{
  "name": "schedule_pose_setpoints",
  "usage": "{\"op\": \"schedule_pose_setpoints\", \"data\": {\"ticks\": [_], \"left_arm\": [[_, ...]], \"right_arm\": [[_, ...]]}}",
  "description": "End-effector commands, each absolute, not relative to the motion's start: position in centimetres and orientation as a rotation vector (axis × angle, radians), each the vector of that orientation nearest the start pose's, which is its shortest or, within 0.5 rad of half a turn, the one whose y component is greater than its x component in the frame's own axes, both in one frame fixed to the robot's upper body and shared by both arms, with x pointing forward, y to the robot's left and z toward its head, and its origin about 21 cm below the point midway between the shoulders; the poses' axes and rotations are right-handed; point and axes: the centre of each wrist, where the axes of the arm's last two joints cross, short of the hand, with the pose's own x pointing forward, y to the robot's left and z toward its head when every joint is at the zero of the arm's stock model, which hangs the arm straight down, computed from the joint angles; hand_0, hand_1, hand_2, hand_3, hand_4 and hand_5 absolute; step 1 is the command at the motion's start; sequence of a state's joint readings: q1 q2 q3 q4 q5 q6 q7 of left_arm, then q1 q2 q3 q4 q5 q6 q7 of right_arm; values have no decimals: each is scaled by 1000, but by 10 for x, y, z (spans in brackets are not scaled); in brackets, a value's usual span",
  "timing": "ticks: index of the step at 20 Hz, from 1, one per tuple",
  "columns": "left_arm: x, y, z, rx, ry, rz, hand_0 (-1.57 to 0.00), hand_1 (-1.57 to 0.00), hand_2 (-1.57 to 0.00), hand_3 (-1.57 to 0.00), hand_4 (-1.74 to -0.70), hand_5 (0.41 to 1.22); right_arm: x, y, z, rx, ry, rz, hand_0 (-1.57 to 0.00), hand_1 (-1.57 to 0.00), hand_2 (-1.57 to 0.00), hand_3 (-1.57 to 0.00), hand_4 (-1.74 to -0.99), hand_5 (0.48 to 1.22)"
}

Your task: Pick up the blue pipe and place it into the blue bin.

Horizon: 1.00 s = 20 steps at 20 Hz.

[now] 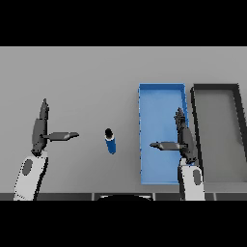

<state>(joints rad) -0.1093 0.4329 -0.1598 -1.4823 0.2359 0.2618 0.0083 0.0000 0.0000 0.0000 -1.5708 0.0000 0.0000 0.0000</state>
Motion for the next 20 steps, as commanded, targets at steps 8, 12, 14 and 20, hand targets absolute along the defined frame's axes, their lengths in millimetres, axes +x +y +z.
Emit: {"op": "schedule_pose_setpoints", "data": {"ticks": [8,12,14,20], "left_arm": [[252,306,23,173,-1581,-336,1,1,1,1,-1011,588],[247,318,28,131,-1566,-458,1,1,1,1,-1007,587],[245,317,28,101,-1567,-479,1,1,1,1,-1009,589],[238,300,32,-82,-1526,-650,1,1,1,1,-1031,565]], "right_arm": [[229,-248,0,-61,-1653,192,1,1,1,1,-1227,603],[222,-248,9,-79,-1642,282,1,1,1,1,-1231,599],[220,-250,8,-91,-1631,295,1,1,1,1,-1226,593],[221,-250,15,-70,-1678,314,1,1,1,1,-1225,595]]}}
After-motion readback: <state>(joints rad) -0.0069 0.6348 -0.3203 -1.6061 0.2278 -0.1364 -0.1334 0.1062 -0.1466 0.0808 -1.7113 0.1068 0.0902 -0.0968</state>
